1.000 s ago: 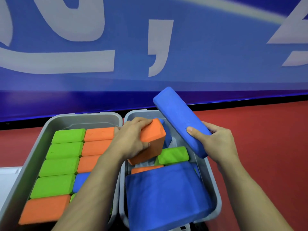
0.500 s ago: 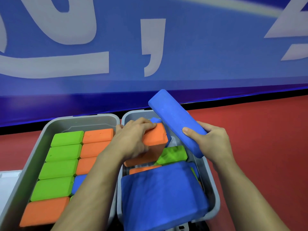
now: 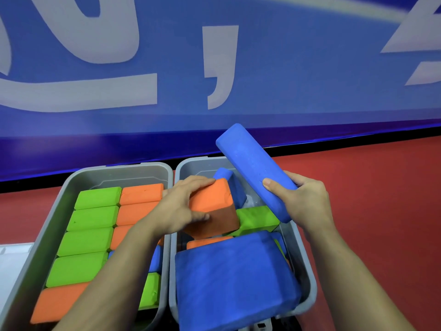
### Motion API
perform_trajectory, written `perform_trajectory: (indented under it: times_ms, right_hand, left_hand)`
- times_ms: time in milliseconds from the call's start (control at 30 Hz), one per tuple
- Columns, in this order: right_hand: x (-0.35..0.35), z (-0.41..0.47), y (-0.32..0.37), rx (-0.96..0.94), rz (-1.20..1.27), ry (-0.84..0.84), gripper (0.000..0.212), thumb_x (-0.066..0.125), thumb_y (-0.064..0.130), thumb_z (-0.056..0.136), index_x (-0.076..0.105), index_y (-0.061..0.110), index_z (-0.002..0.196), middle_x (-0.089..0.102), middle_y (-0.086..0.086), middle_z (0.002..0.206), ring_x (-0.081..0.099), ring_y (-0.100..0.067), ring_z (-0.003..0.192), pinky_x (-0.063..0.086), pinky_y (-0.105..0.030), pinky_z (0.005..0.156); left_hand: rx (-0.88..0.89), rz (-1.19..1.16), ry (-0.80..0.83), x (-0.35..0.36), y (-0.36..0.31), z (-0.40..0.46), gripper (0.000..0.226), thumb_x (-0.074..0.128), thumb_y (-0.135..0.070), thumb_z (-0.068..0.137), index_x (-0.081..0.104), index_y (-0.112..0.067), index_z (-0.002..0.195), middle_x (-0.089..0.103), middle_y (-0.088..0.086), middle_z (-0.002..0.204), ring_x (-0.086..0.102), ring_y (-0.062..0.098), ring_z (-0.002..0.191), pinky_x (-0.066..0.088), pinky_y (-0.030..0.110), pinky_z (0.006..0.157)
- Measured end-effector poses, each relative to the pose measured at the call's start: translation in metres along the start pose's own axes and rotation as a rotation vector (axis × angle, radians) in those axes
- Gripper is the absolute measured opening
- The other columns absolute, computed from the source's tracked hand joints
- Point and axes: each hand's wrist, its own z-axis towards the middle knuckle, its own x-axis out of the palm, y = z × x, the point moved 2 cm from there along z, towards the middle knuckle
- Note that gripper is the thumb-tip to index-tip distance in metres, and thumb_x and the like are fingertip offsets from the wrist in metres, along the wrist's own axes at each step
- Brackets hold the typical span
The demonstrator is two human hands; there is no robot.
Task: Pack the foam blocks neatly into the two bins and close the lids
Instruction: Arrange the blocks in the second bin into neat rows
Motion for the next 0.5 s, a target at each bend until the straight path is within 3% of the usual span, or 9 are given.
perform_trajectory:
  times_ms: [200, 367, 500]
  right_hand:
    - [0.003, 0.001, -0.001, 0.013, -0.065, 0.0, 0.038, 0.079, 0.058, 0.069, 0.076, 0.033, 0.096, 0.075, 0.005, 0.081, 0.07, -0.025, 0.081, 0.058, -0.045, 0.075]
    - [-0.002, 0.001, -0.007, 0.063, -0.12, -0.008, 0.027, 0.081, 0.053, 0.072, 0.076, 0.036, 0.093, 0.073, 0.011, 0.076, 0.069, -0.021, 0.079, 0.058, -0.042, 0.072]
    - [-0.002, 0.0, -0.004, 0.049, -0.119, -0.004, 0.027, 0.081, 0.054, 0.072, 0.076, 0.037, 0.092, 0.074, 0.009, 0.078, 0.069, -0.021, 0.08, 0.058, -0.043, 0.073]
  left_hand:
    - [-0.002, 0.109, 0.021, -0.004, -0.008, 0.003, 0.087, 0.083, -0.037, 0.074, 0.038, -0.046, 0.148, 0.034, -0.033, 0.14, 0.035, 0.007, 0.136, 0.027, 0.05, 0.113]
    - [-0.005, 0.246, 0.049, -0.004, -0.019, 0.008, 0.087, 0.081, -0.037, 0.078, 0.034, -0.045, 0.151, 0.032, -0.027, 0.147, 0.031, 0.01, 0.135, 0.021, 0.038, 0.102]
    - [-0.03, 0.256, 0.055, -0.005, -0.019, 0.01, 0.087, 0.081, -0.038, 0.078, 0.034, -0.045, 0.151, 0.032, -0.025, 0.148, 0.032, 0.012, 0.135, 0.023, 0.043, 0.104]
